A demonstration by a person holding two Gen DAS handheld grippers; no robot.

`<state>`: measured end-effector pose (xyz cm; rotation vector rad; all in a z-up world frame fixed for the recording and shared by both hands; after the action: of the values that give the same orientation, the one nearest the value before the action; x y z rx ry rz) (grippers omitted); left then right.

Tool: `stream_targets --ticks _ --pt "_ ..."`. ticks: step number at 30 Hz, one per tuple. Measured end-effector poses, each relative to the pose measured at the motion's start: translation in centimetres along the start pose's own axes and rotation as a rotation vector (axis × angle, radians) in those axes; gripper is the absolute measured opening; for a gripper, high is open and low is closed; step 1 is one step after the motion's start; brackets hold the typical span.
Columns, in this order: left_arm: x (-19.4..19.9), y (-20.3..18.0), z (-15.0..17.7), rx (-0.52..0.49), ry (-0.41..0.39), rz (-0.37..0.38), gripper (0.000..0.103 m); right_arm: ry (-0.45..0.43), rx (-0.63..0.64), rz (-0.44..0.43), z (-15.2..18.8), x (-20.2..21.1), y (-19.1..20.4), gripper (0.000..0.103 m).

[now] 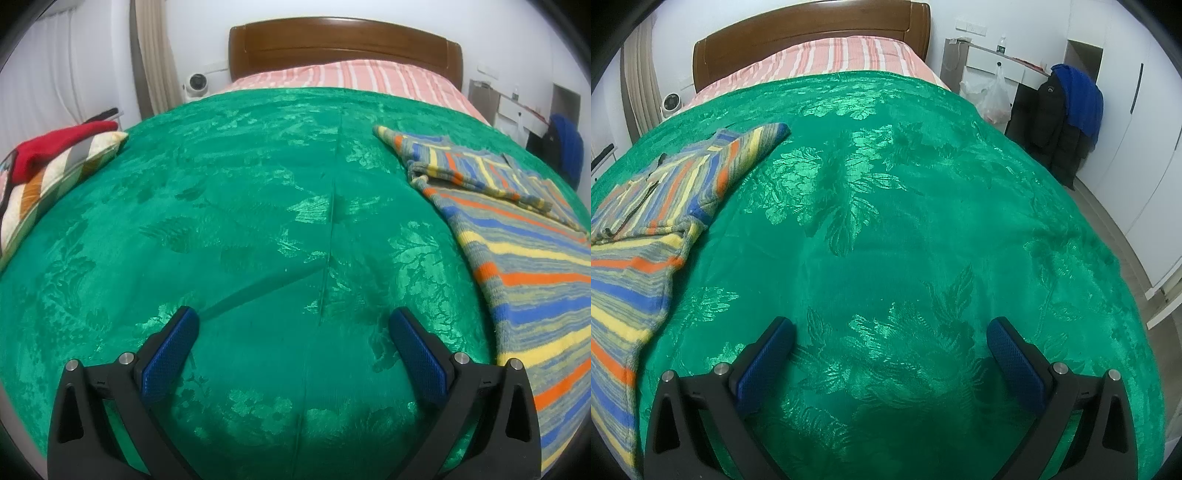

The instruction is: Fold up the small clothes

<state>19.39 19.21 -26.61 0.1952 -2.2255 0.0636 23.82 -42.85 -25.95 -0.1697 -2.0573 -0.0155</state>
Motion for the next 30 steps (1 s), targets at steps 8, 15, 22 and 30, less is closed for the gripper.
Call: stream_targets --ticks 8,15,22,30 --pt "0.0 0.0 0.0 0.000 0.000 -0.001 0.103 0.017 -0.005 -0.037 -0.3 -0.4 -0.1 0.103" --pt "1.0 0.3 0.2 0.020 0.117 0.091 0.102 0.079 0.017 -0.094 -0.6 -0.1 -0.1 0.103" --pt "6.9 -3.3 6.9 -0.071 0.335 0.338 0.101 0.026 0.155 -0.410 4.2 12.2 3.4 0.103" --pt "8.6 -7.5 12.5 -0.186 0.468 0.302 0.072 0.263 0.171 -0.610 17.8 15.2 9.2 0.085"
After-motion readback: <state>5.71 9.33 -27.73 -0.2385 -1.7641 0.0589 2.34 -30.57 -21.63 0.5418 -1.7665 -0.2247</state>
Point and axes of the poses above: each gripper's, at about its wrist camera, not at the fingertips, and x roughly against the way its jaws point, y to its left, z to its underside, the point moved 8 cm from there along -x, roughly the way its jaws point, and after that the axes turned 9 degrees about y, right-handed, at the moved point
